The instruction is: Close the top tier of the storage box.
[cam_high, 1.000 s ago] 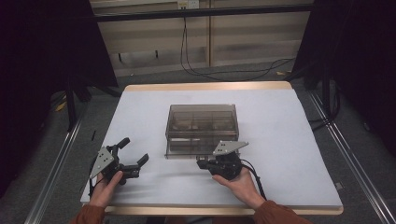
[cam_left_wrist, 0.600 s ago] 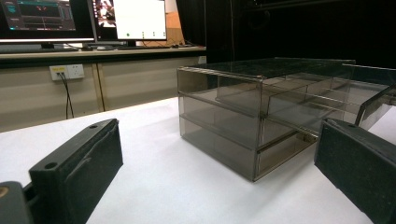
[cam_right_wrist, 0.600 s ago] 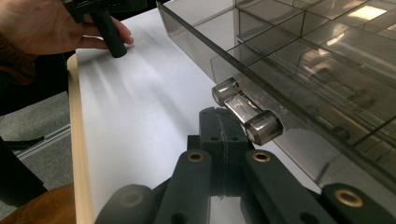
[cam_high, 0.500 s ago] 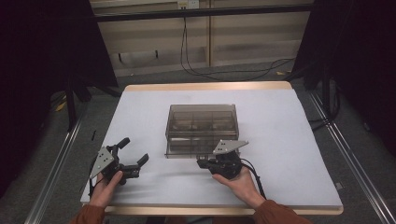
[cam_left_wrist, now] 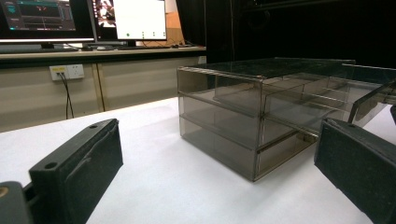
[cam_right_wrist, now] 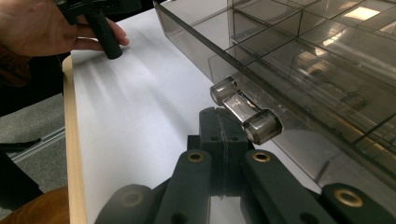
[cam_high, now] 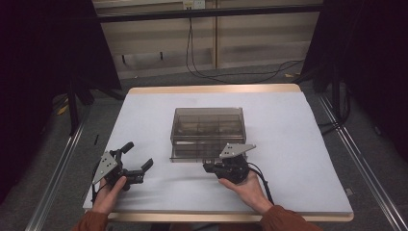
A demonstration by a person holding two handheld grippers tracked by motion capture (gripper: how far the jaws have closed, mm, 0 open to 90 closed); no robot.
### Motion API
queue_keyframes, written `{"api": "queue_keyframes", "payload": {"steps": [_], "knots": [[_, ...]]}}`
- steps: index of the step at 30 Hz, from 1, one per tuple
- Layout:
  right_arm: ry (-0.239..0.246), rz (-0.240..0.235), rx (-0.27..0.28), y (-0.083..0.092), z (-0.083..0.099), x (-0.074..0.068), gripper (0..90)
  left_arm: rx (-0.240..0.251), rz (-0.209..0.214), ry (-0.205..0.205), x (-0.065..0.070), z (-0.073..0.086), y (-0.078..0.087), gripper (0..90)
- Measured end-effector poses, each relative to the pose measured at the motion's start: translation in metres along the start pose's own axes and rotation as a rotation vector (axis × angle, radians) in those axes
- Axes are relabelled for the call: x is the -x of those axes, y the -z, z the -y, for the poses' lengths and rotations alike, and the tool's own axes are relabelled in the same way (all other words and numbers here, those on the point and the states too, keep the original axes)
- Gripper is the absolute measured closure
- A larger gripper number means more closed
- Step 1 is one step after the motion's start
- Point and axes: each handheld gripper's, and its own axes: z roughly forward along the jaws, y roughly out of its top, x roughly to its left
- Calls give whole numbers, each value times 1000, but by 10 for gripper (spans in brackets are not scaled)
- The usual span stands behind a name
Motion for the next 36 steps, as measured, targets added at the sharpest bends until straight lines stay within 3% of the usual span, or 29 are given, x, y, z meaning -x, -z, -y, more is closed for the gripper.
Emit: {"api": "queue_keyframes", "payload": {"steps": [36], "knots": [[-4,9,5,-5,-5,8,900,0,0,0,0,0,0,9]]}}
